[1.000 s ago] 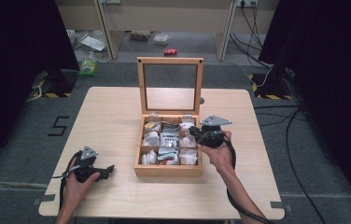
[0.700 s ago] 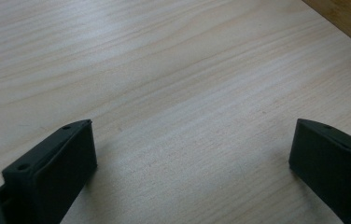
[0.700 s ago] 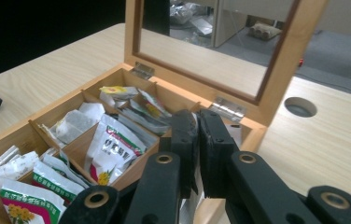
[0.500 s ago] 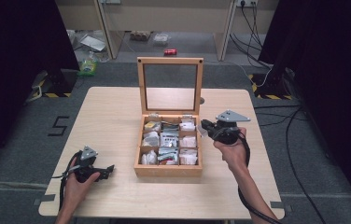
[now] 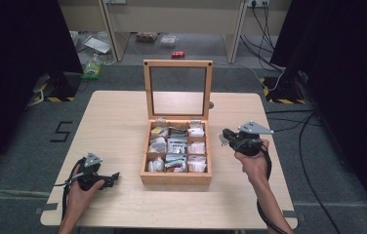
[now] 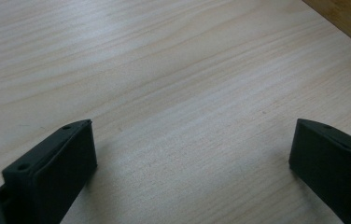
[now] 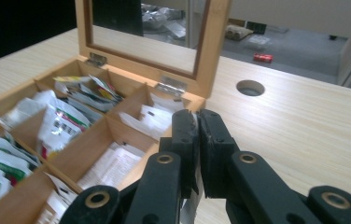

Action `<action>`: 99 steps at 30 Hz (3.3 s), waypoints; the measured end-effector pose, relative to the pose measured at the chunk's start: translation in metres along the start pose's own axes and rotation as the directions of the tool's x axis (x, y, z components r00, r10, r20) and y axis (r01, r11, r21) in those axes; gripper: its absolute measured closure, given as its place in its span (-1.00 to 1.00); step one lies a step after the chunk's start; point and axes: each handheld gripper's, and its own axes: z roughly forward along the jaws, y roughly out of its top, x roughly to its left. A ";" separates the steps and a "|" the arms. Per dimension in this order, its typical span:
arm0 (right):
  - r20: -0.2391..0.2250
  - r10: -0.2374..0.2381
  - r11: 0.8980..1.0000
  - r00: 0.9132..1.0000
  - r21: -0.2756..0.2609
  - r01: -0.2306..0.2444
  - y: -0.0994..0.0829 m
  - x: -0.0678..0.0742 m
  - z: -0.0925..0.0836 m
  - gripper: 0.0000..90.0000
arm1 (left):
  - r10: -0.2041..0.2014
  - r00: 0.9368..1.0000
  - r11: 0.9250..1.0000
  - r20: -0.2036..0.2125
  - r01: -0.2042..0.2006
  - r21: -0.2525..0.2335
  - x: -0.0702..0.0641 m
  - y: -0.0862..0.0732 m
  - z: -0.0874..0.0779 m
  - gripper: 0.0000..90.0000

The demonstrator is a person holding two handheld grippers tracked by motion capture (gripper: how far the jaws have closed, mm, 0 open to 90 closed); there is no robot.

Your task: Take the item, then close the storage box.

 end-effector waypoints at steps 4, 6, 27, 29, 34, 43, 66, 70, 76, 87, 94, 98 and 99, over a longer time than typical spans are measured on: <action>0.001 0.018 1.000 1.000 0.002 -0.018 -0.010 -0.002 0.000 0.91 | -0.001 1.000 1.000 0.000 0.001 -0.001 0.000 0.000 0.000 -1.00; -0.001 0.030 1.000 1.000 -0.002 -0.030 -0.014 -0.004 0.001 0.91 | 0.000 1.000 1.000 0.000 0.000 0.000 0.000 0.000 0.000 -1.00; 0.038 0.051 0.997 0.998 0.061 -0.053 -0.040 -0.017 0.012 0.90 | 0.001 1.000 1.000 0.000 -0.001 0.000 0.000 0.000 0.000 -1.00; 0.034 0.054 0.996 0.998 0.071 -0.057 -0.042 -0.016 0.014 0.90 | 0.001 1.000 1.000 0.000 -0.001 0.000 0.000 0.000 0.000 -1.00; 0.020 0.052 0.995 0.998 0.090 -0.053 -0.048 -0.011 0.020 0.89 | 0.000 1.000 1.000 0.000 0.000 0.000 0.000 0.000 0.000 -1.00; -0.001 0.021 0.991 1.000 0.133 -0.021 -0.057 -0.003 0.031 0.87 | 0.000 1.000 1.000 0.000 0.000 0.000 0.000 0.000 0.000 -1.00; 0.051 0.102 0.988 0.993 0.108 -0.107 -0.054 -0.017 0.022 0.29 | 0.000 1.000 1.000 0.001 0.000 0.000 0.000 0.000 0.000 -1.00; 0.045 0.147 0.982 0.988 0.109 -0.151 -0.054 -0.019 0.023 0.06 | 0.000 1.000 1.000 0.001 0.000 0.000 0.000 0.000 0.000 -1.00; 0.048 0.171 0.977 0.984 0.122 -0.175 -0.055 -0.020 0.024 -0.06 | 0.000 1.000 1.000 0.001 0.000 0.000 0.000 0.000 0.000 -1.00; 0.036 0.192 0.973 0.981 0.121 -0.195 -0.052 -0.020 0.025 -0.17 | 0.000 1.000 1.000 0.001 0.000 0.000 0.000 0.000 0.000 -1.00; 0.026 0.202 0.969 0.979 0.136 -0.204 -0.051 -0.021 0.030 -0.23 | 0.002 1.000 1.000 0.000 -0.002 -0.001 -0.001 -0.001 -0.001 -1.00; 0.003 0.181 0.976 0.983 0.123 -0.180 -0.043 -0.020 0.028 -0.26 | 0.001 1.000 1.000 0.000 -0.001 0.000 0.000 -0.001 -0.001 -1.00; 0.004 0.177 0.978 0.984 0.114 -0.176 -0.041 -0.020 0.028 -0.27 | 0.000 1.000 1.000 0.000 0.000 0.000 0.000 -0.001 -0.001 -1.00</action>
